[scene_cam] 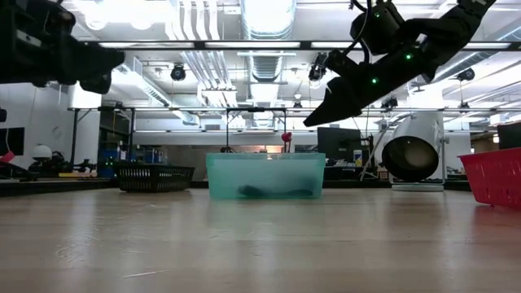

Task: Pick and place items into bin
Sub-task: Return to Home Position

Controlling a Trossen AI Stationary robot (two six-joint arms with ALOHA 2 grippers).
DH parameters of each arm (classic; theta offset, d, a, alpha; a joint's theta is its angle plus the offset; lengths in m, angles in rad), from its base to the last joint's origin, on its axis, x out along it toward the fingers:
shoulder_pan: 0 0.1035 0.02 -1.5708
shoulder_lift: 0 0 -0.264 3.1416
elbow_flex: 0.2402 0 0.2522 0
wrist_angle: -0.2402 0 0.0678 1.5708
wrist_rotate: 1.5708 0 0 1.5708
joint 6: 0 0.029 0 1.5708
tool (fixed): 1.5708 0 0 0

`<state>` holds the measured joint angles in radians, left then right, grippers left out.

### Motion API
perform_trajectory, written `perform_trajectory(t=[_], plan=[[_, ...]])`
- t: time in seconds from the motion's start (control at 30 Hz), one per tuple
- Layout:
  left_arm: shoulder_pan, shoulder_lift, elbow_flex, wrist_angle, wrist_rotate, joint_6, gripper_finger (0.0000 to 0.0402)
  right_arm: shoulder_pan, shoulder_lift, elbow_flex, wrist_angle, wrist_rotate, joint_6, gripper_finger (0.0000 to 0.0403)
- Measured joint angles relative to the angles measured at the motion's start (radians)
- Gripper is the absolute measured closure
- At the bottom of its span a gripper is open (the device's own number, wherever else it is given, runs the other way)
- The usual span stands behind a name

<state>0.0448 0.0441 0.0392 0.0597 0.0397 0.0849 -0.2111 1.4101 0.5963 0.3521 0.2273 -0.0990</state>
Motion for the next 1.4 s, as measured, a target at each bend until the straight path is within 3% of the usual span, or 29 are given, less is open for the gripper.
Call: perform_trajectory(t=[0.07,0.23,0.33,0.47,0.6,0.77,0.9,1.2,1.4], plan=[[0.000,-0.019,-0.010,-0.032,0.020,0.000,0.0400,0.001,0.000,-0.011,0.008,-0.034,0.017,0.0177],[0.001,-0.015,-0.014,-0.036,0.031,0.006,0.0400,0.005,0.001,-0.062,0.129,-0.370,-0.005,0.0177],[0.001,-0.013,-0.014,-0.054,0.031,0.008,0.0400,0.025,0.001,-0.101,0.246,-0.459,0.091,0.0177],[0.001,-0.012,-0.013,-0.071,0.031,0.010,0.0400,0.080,0.000,-0.148,0.326,-0.437,0.203,0.0179],[0.001,-0.010,-0.011,-0.084,0.030,0.019,0.0400,0.144,-0.037,-0.202,0.323,-0.302,0.289,0.0207],[0.001,-0.008,-0.011,-0.086,0.030,0.061,0.0400,0.236,-0.175,-0.308,0.335,-0.110,0.257,0.0301],[0.001,-0.012,-0.011,-0.087,0.030,0.061,0.0400,0.291,-0.329,-0.409,0.342,-0.067,0.220,0.0380],[0.001,-0.015,-0.011,-0.090,0.029,0.060,0.0400,0.316,-0.694,-0.588,0.330,-0.068,0.164,0.0394],[0.001,-0.015,-0.011,-0.094,0.028,0.059,0.0400,0.316,-0.910,-0.587,0.142,-0.067,0.118,0.0394]])
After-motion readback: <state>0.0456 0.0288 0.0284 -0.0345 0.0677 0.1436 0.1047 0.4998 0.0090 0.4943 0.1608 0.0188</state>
